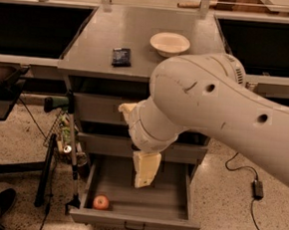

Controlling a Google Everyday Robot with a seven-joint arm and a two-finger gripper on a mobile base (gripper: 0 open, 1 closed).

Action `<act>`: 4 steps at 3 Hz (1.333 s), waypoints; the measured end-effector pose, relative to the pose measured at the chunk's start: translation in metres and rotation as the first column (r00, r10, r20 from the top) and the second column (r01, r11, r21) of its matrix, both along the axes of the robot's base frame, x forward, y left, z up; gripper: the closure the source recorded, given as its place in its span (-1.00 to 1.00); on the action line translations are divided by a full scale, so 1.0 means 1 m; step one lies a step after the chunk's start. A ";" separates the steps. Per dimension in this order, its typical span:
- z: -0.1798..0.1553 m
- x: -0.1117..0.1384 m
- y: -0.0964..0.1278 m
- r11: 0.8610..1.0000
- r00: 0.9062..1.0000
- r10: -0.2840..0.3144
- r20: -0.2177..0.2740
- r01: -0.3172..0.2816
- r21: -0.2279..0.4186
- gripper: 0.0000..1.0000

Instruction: Pick apple from bottom drawer and place on counter

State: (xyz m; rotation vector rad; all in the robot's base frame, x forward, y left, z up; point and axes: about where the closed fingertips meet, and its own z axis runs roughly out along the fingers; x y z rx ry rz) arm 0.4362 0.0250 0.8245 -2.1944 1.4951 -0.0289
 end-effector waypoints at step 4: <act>-0.221 0.012 0.102 0.829 0.822 0.556 -0.126 -0.559 0.014 -1.00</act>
Offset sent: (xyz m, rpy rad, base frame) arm 0.0227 0.0616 -0.1440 -0.0032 0.0889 0.4018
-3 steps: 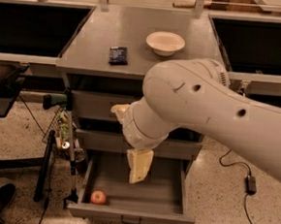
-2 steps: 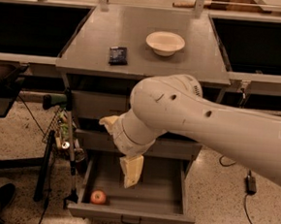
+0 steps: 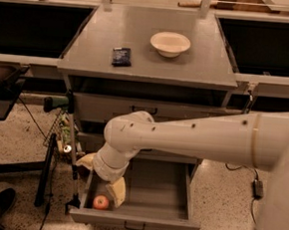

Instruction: Pick apple from bottom drawer and place on counter

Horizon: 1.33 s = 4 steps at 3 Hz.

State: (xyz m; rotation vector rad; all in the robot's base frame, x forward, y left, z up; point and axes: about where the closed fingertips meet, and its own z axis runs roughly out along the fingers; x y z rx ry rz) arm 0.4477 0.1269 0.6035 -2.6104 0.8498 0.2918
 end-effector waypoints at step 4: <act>-0.110 -0.005 0.040 0.986 0.982 0.163 -0.097 -0.159 0.043 -1.00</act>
Offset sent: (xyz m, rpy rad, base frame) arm -0.0025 0.0334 -0.0677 -0.0020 0.0420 0.1550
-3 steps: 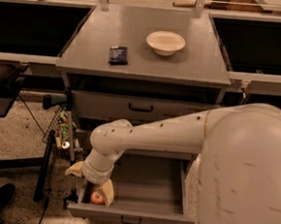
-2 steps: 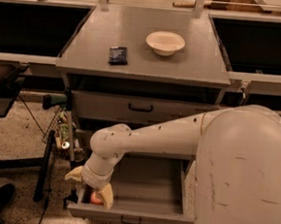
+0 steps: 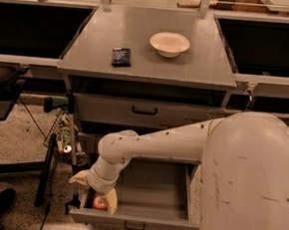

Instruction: Pick apple from bottom drawer and place on counter

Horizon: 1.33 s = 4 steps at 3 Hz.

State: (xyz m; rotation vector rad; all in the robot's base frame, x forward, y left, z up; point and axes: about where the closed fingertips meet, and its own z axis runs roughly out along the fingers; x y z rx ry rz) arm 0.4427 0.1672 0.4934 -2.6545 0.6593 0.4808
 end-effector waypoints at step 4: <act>-0.128 0.083 0.039 0.990 0.992 0.118 -0.033 -0.120 -0.070 -1.00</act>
Offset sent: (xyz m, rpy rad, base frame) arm 0.0794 0.0301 -0.0915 0.0187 -0.0077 0.1459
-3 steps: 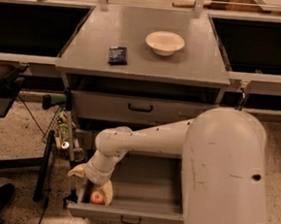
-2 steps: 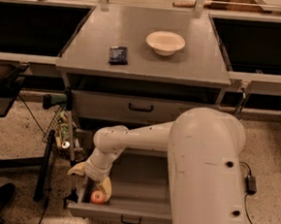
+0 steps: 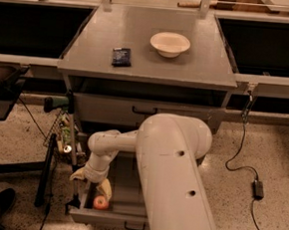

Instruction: Pick apple from bottom drawer and place on counter

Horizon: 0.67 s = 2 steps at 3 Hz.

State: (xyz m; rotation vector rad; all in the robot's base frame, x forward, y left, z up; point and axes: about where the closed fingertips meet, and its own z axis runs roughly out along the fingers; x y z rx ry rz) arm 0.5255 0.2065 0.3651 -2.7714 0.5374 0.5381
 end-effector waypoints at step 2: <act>-0.055 0.021 0.001 0.993 0.995 -0.102 0.004 0.102 -0.066 -1.00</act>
Offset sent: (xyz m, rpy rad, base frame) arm 0.0274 -0.0084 -0.0811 -0.0968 -0.0233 -0.2109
